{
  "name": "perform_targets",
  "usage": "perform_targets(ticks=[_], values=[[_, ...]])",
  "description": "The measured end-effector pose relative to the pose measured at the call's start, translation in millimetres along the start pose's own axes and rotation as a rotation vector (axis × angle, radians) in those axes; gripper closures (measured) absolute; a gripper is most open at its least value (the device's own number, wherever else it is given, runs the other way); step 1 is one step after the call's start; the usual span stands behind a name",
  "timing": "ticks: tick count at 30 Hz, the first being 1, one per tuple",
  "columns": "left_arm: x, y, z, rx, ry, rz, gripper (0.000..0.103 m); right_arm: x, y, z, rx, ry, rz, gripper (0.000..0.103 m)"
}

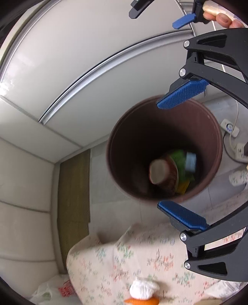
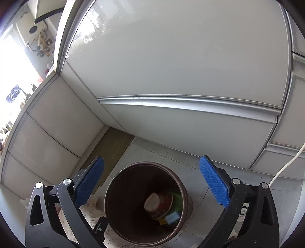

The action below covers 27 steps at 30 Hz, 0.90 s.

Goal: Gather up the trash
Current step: 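Carry the red noodle cup over the brown bin and open the left tool, then move both tools back to the table, left tool approaching the blue box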

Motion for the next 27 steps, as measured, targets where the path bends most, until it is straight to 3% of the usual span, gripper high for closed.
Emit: perform_targets(ticks=[4, 18, 27], values=[[17, -7, -25, 0.018, -0.046, 0.051, 0.009, -3, 10, -21, 0.059, -0.009, -0.017, 0.007], [98, -8, -130, 0.091, -0.218, 0.207, 0.009, 12, 82, -122, 0.451, -0.034, 0.022, 0.007], [140, 6, -203, 0.198, -0.292, 0.250, 0.009, 41, 142, -178, 0.673, -0.124, 0.094, 0.007]])
Point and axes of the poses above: each gripper's, at about its wrist camera, not at the fingertips, and x roughly against the way its jaws point, z to its right, y to its underside, the point moved 6 cm from there along -x, roughly the way its jaws point, and after that the axes turned 4 degrees about x, right-handed, at the moved point
